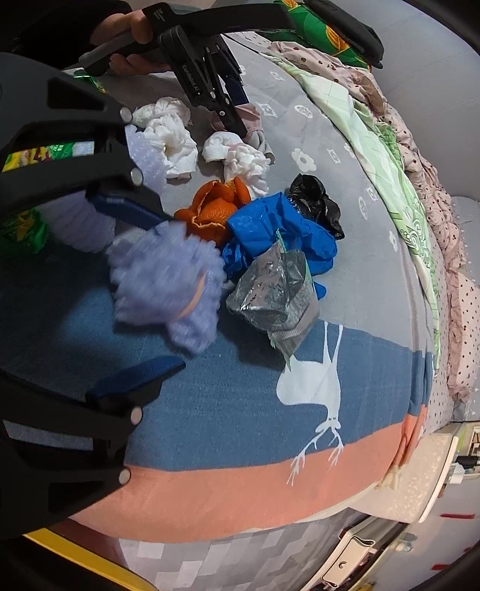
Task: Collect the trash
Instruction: 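Grasp the pink cloth bundle with the left tool while the right tool grasps the lavender scrubber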
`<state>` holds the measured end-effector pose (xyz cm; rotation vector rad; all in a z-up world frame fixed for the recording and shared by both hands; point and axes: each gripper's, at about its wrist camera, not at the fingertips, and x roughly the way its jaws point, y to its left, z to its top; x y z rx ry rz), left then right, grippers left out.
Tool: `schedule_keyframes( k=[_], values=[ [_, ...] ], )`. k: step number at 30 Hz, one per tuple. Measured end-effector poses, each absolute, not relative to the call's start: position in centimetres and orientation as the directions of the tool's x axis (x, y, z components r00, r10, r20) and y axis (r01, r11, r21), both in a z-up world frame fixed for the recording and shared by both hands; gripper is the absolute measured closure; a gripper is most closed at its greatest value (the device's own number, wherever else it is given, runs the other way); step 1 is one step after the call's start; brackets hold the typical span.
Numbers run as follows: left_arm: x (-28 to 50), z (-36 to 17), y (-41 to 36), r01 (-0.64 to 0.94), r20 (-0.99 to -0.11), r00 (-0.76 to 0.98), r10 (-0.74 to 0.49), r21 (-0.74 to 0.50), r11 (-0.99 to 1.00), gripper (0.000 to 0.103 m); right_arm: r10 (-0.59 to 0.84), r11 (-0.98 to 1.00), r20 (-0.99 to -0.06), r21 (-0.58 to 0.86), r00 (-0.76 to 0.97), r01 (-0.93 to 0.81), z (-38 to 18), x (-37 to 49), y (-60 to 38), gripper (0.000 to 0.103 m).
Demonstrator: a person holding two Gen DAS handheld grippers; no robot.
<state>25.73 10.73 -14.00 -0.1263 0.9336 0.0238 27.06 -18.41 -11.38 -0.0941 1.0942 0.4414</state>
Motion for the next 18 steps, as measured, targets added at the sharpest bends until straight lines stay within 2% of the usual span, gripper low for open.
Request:
schedule_keyframes(
  k=[4, 12, 18],
  values=[
    [25.6, -14.0, 10.3, -0.044, -0.801, 0.595, -0.062, -0.11, 0.993, 0.069, 0.291, 0.904, -0.877, 0.121, 0.382, -0.41, -11.7, 27.2, -17.6, 0.053],
    [25.4, -13.9, 10.1, -0.028, -0.793, 0.605, -0.075, -0.115, 0.993, 0.073, 0.296, 0.906, -0.87, 0.125, 0.394, -0.404, -11.5, 27.2, -17.5, 0.059],
    [24.9, -13.2, 10.3, -0.026, -0.782, 0.618, -0.081, -0.124, 0.992, 0.073, 0.307, 0.905, -0.853, 0.125, 0.421, -0.407, -10.2, 26.4, -18.0, 0.06]
  ],
)
